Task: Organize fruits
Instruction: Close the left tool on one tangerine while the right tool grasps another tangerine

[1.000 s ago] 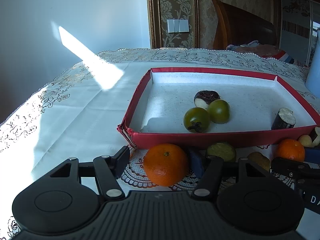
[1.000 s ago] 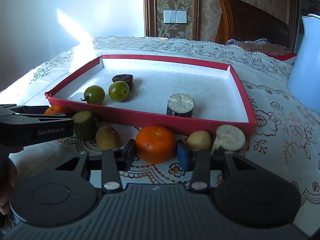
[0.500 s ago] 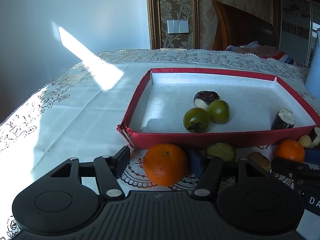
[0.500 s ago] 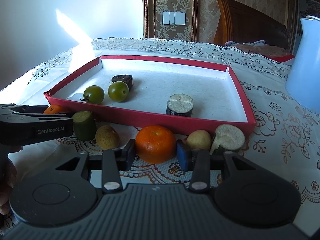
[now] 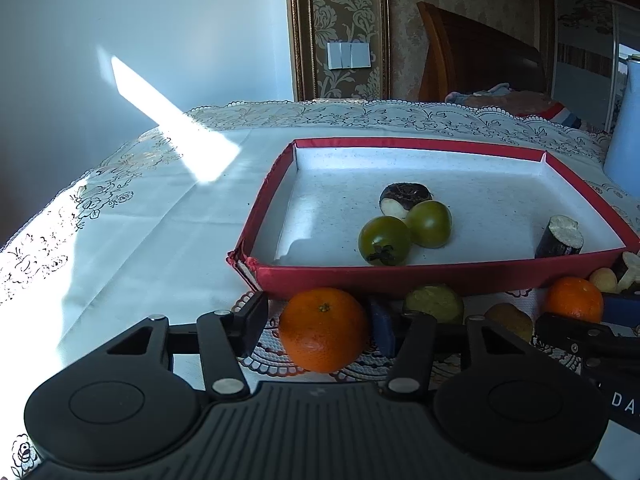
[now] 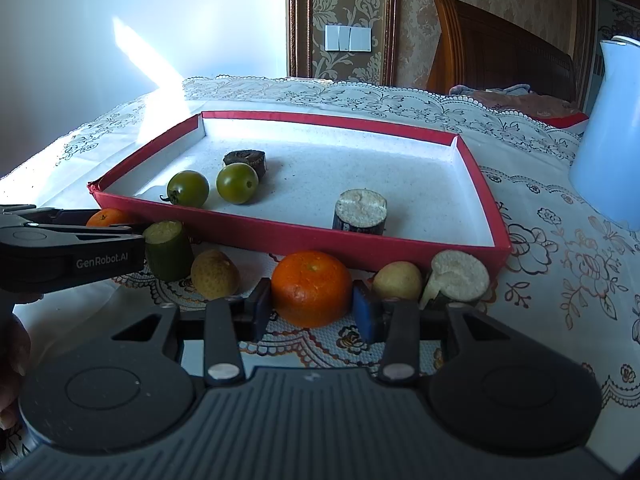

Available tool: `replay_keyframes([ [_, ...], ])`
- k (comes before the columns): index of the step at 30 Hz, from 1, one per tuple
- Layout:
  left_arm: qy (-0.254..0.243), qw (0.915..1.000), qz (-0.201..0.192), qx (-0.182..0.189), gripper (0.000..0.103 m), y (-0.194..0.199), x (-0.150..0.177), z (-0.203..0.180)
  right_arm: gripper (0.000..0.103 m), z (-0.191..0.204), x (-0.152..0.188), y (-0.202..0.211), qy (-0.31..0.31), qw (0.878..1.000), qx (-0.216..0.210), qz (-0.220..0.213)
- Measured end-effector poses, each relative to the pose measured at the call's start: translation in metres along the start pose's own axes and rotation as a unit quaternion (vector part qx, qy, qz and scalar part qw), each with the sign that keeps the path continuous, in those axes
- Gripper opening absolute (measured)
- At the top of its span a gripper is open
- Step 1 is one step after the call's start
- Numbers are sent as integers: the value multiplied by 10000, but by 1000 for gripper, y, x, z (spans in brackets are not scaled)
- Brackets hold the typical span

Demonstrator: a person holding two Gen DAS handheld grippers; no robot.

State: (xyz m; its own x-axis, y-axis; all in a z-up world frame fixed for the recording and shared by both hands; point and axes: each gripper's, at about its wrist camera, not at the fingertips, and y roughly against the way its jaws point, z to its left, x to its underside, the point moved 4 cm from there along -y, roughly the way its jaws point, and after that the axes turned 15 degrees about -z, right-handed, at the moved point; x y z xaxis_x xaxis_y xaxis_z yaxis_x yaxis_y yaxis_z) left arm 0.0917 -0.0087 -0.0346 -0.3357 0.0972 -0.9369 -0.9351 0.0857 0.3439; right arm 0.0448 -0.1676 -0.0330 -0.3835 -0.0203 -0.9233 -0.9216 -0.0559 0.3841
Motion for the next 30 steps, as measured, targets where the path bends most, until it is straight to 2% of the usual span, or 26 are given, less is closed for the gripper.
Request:
replay_keyframes([
  [7,-60,10000,-22,66,45,0,0,-3,39,0,0,0,2,10000,1,0],
  [30,-32,9999,-62,-72,43,2,-1,0,39,-3,-1,2,-72,10000,0,-66],
])
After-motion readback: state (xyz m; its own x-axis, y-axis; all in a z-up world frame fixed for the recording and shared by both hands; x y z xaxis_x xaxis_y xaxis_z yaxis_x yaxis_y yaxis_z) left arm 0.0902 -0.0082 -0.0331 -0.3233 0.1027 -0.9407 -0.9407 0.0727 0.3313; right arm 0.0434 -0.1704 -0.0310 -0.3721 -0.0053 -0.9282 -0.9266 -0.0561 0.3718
